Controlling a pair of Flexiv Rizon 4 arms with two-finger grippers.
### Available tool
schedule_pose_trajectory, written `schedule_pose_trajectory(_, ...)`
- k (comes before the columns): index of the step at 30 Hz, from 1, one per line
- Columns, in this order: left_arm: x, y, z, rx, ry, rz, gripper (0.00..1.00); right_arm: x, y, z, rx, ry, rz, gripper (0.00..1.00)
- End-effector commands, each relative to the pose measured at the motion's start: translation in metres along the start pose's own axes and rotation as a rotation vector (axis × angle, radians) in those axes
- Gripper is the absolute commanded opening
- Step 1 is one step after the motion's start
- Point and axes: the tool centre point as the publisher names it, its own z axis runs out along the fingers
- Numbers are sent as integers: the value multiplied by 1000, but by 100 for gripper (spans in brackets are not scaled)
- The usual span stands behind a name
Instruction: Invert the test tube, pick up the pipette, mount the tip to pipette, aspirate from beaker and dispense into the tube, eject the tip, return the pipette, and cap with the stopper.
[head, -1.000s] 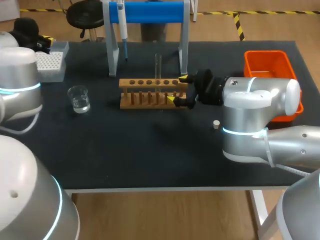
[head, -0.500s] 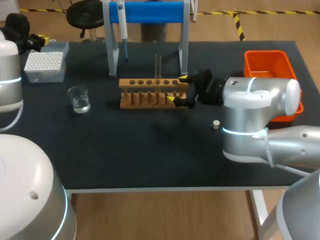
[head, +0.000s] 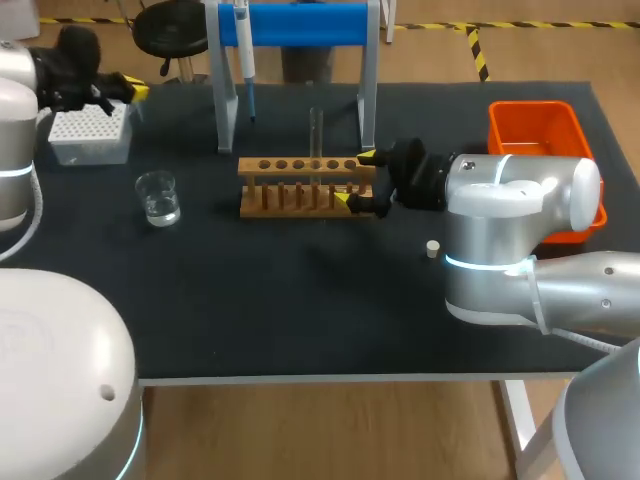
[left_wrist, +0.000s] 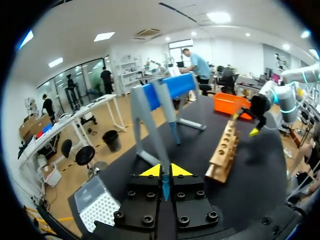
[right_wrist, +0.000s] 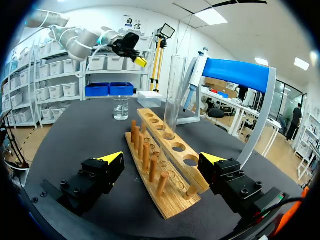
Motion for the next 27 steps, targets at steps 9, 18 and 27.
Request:
schedule_pose_trajectory(9, 102, -37, 14, -31, 172, 90, 0, 1, -1, 0, -1, -2, 0, 100)
schedule_pose_trajectory(18, 164, -62, 24, 0, 269, 100, 0, 1, -1, 0, -1, -2, 0, 100)
schedule_pose_trajectory(27, 206, -84, 45, 31, 352, 79, 0, 1, -1, 0, -1, -2, 0, 100)
